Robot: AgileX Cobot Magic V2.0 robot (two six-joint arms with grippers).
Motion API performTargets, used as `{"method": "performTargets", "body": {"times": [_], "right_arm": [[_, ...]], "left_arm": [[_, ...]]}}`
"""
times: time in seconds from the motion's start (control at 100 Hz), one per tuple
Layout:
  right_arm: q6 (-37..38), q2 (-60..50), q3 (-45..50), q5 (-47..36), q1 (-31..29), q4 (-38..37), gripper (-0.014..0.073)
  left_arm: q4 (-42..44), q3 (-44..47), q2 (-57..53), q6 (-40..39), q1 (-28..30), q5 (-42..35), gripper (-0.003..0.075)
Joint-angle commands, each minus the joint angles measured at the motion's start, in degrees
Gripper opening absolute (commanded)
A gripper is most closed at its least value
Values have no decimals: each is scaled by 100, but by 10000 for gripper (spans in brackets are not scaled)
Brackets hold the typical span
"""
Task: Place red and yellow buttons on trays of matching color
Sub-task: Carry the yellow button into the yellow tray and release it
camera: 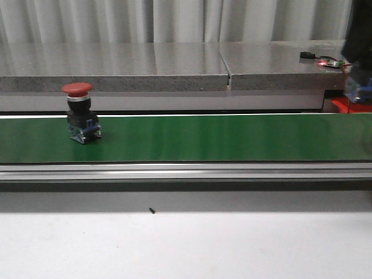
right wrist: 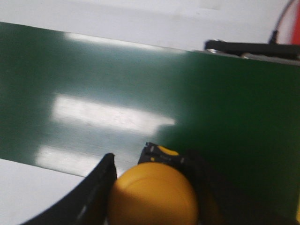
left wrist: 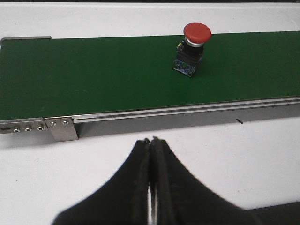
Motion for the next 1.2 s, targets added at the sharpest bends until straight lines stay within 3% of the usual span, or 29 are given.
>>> {"method": "performTargets", "body": {"times": [0.0,0.2,0.55,1.19], "right_arm": [[-8,-343,106,-288,-459,-52,183],[13,-374,447,-363,-1453,-102,183],[43,-230,654,-923,-2591,-95,183],[187,1136,654,-2079,-2701,221,184]], "left_arm": [[-64,-151,37,0,-50,-375,-18],[-64,-151,37,0,-50,-375,-19],[-64,-151,37,-32,-50,-375,-19],[-64,-151,37,0,-50,-375,-19]]}}
